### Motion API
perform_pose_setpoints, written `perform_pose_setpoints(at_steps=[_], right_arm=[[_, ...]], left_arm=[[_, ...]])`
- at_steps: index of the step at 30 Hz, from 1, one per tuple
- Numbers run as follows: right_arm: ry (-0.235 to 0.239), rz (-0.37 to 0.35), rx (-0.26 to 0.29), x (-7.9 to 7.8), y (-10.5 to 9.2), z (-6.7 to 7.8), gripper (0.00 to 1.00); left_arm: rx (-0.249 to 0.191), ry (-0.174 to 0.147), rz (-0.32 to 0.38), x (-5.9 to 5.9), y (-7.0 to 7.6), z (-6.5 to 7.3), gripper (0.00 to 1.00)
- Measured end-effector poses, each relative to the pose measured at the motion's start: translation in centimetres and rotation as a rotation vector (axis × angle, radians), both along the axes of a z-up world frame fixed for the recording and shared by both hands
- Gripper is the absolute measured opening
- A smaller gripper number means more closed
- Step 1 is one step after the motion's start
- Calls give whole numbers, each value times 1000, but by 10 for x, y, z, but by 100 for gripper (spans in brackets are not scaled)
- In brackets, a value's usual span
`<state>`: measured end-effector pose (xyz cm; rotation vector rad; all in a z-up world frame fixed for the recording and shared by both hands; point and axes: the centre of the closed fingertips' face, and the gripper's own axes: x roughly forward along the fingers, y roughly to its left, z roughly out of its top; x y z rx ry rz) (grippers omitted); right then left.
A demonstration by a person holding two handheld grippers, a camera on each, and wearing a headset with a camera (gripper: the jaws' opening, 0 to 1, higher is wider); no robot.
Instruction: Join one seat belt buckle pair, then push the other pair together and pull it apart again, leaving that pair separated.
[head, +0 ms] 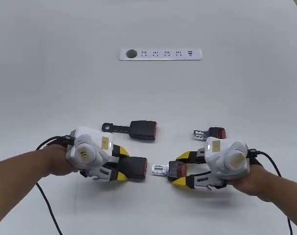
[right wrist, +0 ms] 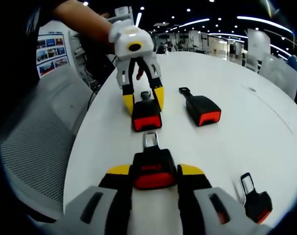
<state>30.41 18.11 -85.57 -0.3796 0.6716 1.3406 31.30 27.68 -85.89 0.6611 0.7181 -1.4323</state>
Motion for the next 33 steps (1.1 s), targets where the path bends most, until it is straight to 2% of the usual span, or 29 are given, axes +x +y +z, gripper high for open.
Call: perform_pose_setpoints(at_steps=[6, 14, 22, 25, 33], right_arm=[[-9, 16, 2, -1, 13, 0, 36], [7, 21, 2, -1, 22, 0, 36], [5, 27, -13, 1, 21, -1, 35], [5, 29, -15, 1, 25, -1, 35], [11, 30, -16, 3, 33, -1, 35]], left_arm=[[3, 1, 5, 0, 0, 0, 34], [5, 6, 17, 0, 0, 0, 34], [21, 4, 9, -1, -1, 0, 34], [41, 3, -13, -1, -2, 0, 34], [49, 7, -8, -1, 0, 0, 33]])
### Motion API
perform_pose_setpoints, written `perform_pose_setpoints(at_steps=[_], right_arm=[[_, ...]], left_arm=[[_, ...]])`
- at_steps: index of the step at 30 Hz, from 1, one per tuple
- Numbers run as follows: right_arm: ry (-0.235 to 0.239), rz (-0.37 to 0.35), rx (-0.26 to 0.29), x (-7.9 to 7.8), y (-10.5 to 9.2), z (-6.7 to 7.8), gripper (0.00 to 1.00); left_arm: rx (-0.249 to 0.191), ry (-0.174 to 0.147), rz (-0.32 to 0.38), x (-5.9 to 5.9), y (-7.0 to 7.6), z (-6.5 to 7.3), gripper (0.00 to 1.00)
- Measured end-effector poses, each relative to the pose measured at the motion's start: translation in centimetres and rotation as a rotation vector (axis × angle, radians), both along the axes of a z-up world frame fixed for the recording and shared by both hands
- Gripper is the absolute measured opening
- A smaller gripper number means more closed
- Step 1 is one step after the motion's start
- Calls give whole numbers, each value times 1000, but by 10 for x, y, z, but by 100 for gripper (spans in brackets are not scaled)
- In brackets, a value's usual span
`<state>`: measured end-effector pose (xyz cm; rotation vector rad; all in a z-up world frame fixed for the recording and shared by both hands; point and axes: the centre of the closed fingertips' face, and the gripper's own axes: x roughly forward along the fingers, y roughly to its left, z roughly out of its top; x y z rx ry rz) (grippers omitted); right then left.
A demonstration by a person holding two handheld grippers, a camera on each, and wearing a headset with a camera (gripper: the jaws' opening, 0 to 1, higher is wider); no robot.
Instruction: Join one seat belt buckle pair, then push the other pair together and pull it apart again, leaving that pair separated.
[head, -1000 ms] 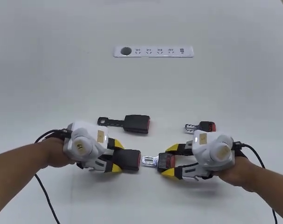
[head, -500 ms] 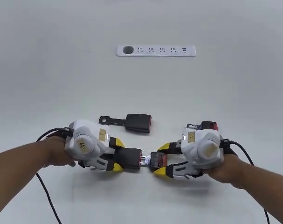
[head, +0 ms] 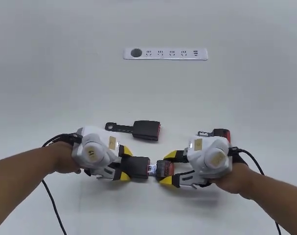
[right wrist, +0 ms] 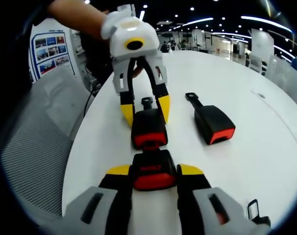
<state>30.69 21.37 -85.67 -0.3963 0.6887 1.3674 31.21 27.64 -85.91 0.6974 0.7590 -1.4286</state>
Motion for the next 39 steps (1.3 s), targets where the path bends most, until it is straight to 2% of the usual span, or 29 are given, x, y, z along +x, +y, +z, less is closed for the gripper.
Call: perform_pose_setpoints(at_steps=[9, 21, 39], right_arm=[[3, -15, 9, 3, 10, 0, 35], [-4, -19, -11, 3, 9, 1, 35], [-17, -22, 4, 2, 7, 2, 35]], left_arm=[[10, 10, 5, -1, 1, -1, 33], [9, 5, 5, 0, 0, -1, 33], [-23, 1, -1, 0, -1, 1, 33]])
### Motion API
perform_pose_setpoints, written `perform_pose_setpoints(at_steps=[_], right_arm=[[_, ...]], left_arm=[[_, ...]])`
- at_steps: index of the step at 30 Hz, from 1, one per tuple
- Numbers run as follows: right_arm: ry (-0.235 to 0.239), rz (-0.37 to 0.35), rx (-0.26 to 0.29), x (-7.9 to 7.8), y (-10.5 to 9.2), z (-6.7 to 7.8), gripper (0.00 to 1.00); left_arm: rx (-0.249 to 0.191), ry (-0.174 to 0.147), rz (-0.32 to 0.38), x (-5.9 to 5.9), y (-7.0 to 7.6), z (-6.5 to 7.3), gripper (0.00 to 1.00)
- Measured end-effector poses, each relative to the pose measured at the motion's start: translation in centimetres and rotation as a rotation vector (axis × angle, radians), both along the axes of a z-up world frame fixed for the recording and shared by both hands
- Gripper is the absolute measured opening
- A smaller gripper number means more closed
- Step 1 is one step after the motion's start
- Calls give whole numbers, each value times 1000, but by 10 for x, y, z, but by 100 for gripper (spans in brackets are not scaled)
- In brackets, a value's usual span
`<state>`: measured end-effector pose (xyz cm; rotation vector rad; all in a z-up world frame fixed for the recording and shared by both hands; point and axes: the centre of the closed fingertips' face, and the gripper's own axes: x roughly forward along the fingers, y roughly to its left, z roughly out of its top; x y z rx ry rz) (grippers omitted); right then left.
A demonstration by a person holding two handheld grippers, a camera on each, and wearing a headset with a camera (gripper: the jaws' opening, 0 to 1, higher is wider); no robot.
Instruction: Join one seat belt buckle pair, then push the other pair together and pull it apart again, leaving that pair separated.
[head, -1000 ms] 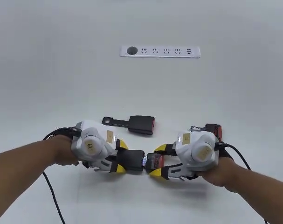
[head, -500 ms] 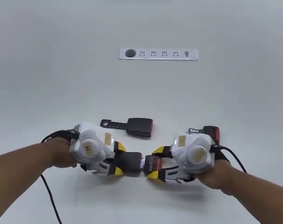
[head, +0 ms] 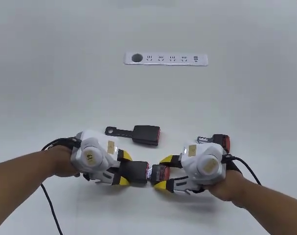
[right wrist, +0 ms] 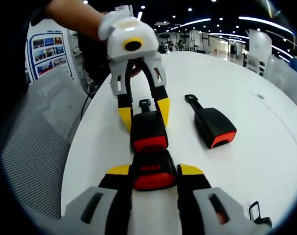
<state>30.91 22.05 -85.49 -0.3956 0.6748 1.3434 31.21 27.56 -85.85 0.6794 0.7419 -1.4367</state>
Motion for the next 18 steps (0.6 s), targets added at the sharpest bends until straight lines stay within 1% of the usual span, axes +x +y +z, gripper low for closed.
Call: perform_pose_setpoints(at_steps=[4, 5, 12, 18], right_arm=[[-14, -1, 11, 0, -1, 0, 35], [-14, -2, 12, -1, -1, 1, 35], [-35, 15, 29, -1, -1, 1, 34], [-40, 5, 57, -1, -3, 2, 34]], left_arm=[[-9, -6, -4, 0, 0, 0, 33], [-17, -7, -1, 0, 1, 0, 33], [-32, -3, -24, -1, 2, 1, 33], [-45, -4, -32, -1, 3, 0, 32]])
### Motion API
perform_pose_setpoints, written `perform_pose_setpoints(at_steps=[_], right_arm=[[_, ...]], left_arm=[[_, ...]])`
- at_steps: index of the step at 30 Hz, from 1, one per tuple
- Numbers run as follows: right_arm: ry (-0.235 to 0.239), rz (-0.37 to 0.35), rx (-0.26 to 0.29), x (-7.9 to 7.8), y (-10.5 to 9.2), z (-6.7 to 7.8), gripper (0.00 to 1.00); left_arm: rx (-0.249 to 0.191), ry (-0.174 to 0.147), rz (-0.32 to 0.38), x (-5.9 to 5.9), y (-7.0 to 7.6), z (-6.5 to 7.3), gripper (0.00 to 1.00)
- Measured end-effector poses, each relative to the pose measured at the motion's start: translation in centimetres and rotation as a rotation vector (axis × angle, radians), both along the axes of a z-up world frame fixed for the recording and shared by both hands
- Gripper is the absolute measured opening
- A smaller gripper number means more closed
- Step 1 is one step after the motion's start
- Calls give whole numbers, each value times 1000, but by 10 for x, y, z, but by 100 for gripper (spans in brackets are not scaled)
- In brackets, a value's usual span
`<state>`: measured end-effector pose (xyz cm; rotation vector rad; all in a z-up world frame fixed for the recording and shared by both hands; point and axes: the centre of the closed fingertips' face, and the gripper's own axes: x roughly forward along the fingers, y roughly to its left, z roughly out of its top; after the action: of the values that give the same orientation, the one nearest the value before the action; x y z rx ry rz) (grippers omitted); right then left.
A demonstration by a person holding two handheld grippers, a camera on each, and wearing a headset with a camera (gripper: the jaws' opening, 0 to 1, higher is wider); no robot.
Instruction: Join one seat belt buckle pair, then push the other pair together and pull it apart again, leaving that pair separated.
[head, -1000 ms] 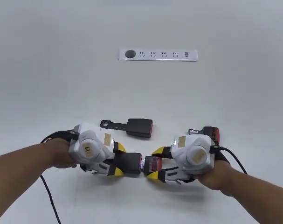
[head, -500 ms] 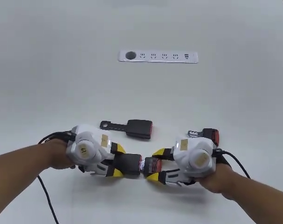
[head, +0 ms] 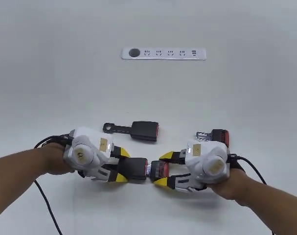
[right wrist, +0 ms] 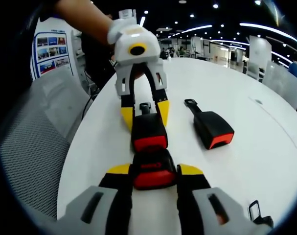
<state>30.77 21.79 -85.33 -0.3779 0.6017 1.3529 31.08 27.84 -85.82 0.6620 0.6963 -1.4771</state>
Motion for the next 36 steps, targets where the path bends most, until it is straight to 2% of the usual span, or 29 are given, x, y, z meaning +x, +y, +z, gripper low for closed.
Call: perform_pose_setpoints(at_steps=[3, 10, 36], right_arm=[[2, -2, 16, 0, -1, 0, 34], [0, -11, 37, -1, -1, 1, 34], [-5, 4, 39, -3, -5, 0, 33]], left_arm=[[-6, -11, -13, -1, 0, 0, 32], [-14, -6, -15, -1, 0, 0, 32], [-19, 5, -31, -1, 0, -1, 31]])
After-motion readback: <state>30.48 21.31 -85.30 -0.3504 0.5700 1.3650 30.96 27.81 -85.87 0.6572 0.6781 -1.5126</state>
